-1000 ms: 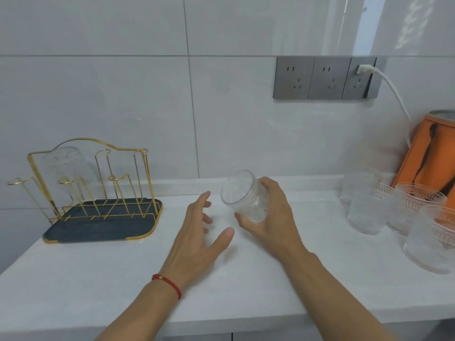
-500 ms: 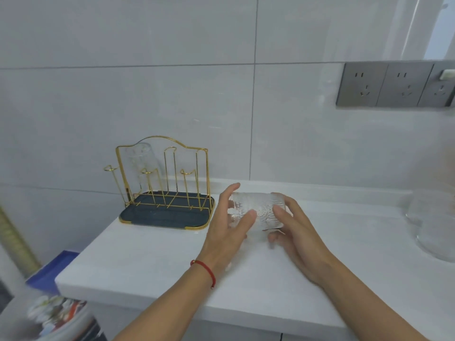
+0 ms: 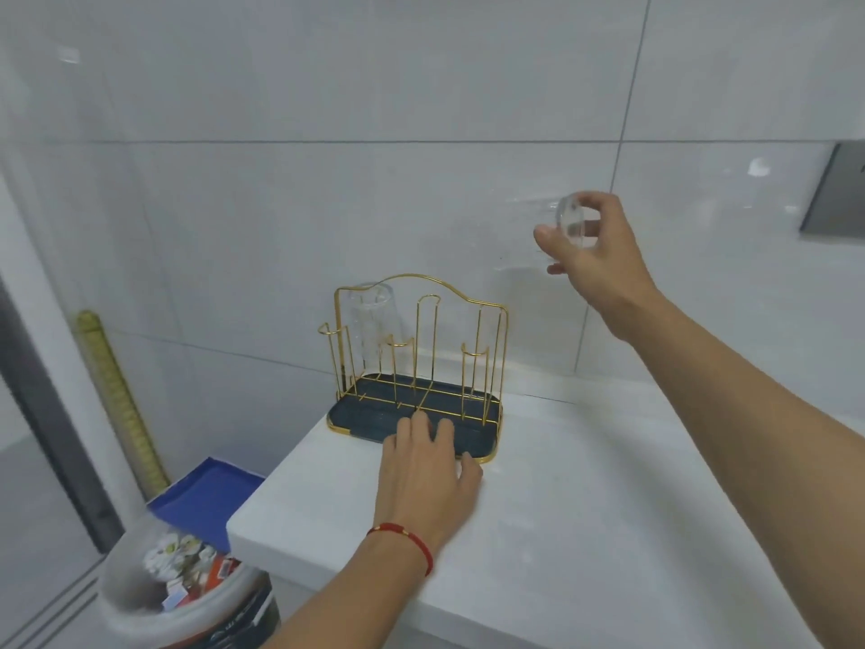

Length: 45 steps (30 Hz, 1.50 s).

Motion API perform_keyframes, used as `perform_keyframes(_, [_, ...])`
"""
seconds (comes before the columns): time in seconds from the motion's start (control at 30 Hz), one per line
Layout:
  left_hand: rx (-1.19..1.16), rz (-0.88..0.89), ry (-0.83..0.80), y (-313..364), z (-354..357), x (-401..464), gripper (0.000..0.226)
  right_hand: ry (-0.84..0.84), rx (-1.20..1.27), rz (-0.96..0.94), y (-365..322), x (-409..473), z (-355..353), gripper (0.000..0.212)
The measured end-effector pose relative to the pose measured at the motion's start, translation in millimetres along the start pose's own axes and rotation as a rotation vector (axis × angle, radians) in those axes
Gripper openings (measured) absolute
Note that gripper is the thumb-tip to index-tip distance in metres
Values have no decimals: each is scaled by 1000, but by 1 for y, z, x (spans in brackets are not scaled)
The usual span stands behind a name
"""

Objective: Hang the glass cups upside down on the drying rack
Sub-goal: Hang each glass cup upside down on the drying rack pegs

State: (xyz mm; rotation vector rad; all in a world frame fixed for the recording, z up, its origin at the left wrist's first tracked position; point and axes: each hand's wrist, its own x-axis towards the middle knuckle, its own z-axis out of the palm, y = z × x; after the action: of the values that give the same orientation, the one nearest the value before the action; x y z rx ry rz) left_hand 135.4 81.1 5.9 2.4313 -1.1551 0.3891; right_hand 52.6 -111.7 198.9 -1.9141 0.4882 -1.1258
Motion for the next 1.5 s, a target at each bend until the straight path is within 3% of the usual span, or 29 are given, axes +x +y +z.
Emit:
perform_keyframes(0.2, [28, 10, 11, -1, 0, 0, 30, -244, -243, -40, -15, 52, 56, 69])
perform_keyframes(0.33, [34, 19, 6, -2, 1, 0, 27, -358, -271, 72, -10, 67, 84, 84])
perform_keyframes(0.57, [44, 32, -17, -3, 5, 1, 27, -755, -307, 111, 6, 82, 107, 63])
perform_keyframes(0.67, [48, 31, -16, -4, 7, 2, 28, -899, -293, 150, 13, 86, 112, 70])
perform_keyframes(1.0, [55, 27, -5, -4, 6, 3, 27, -1053, -313, 207, 26, 90, 113, 67])
perform_keyframes(1.1, [57, 25, 5, -3, 6, 3, 25, -945, -251, 167, 23, 84, 99, 57])
perform_keyframes(1.2, [43, 29, 27, -4, 4, 2, 23, -586, -134, 35, 24, 65, 77, 36])
perform_keyframes(1.3, [11, 33, 54, -7, 2, 2, 18, -233, -145, -143, 28, 27, 45, 36])
perform_keyframes(1.4, [-77, 138, 65, -5, -3, 1, 5, -178, -397, -294, 43, -26, -10, 39])
perform_keyframes(1.5, [-190, 280, 78, 0, -11, -7, 6, -226, -640, -221, 72, -83, -74, 37])
